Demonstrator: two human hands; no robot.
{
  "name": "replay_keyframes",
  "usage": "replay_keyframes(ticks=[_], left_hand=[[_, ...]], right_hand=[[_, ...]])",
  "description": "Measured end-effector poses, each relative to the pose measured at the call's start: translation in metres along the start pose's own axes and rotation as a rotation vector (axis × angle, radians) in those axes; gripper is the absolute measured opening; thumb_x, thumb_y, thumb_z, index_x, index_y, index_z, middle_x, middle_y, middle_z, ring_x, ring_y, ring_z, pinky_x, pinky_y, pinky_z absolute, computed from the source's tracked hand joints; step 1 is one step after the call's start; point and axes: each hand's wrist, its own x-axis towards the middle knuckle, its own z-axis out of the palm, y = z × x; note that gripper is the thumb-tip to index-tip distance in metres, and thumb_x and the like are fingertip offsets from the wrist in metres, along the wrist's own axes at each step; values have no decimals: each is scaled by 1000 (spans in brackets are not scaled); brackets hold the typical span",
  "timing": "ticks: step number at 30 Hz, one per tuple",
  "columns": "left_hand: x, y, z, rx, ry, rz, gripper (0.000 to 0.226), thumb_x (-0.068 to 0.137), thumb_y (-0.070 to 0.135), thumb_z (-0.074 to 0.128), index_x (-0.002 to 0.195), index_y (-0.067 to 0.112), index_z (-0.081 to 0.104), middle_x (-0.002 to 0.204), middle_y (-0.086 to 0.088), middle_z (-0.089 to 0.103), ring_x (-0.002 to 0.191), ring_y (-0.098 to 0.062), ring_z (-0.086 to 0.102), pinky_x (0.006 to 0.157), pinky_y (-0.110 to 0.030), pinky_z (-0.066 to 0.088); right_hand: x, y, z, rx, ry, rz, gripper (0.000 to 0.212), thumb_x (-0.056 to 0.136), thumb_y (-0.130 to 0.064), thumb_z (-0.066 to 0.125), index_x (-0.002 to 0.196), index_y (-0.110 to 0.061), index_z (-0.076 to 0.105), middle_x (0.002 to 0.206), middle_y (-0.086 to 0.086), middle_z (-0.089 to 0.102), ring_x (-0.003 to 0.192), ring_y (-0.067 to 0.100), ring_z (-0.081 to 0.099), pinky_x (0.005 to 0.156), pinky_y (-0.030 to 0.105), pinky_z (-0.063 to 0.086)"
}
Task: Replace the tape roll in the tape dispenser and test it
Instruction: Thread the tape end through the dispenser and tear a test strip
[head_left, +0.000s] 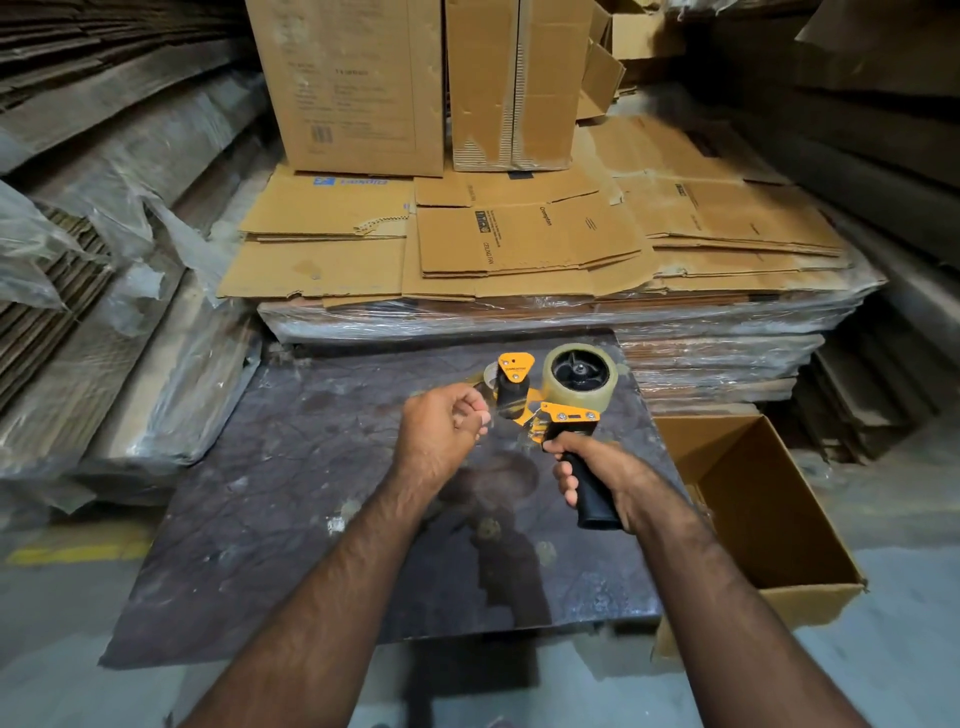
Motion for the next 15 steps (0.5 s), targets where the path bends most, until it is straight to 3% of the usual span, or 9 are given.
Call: replay_keyframes(ticks=[7,11,15], left_hand=[[5,-19,-21,-46,-47,45,16,81,10,77,79,25,72,75,7,75,75,-21,74,72,-39,62],[20,-20,-31,-85,-85,55,17,86,15,69,87,31,73,87,3,75,83,-23,74,81,-50,62],[34,-15,-38,-18,-57,63,24,91,9,65,86,31,71,81,2,74,77,-17,74,76,-49,63]], right_hand=[[1,1,-16,-20,-12,23,22,84,-18,70,65,-15,60,57,2,51,42,14,43,37,25,39],[-1,2,-14,-18,-62,38,21,82,-20,72,66,-16,59,58,1,51,43,14,43,37,24,39],[-6,0,-10,-38,-113,34,22,83,-20,71,67,-16,58,59,2,50,43,14,43,38,24,40]])
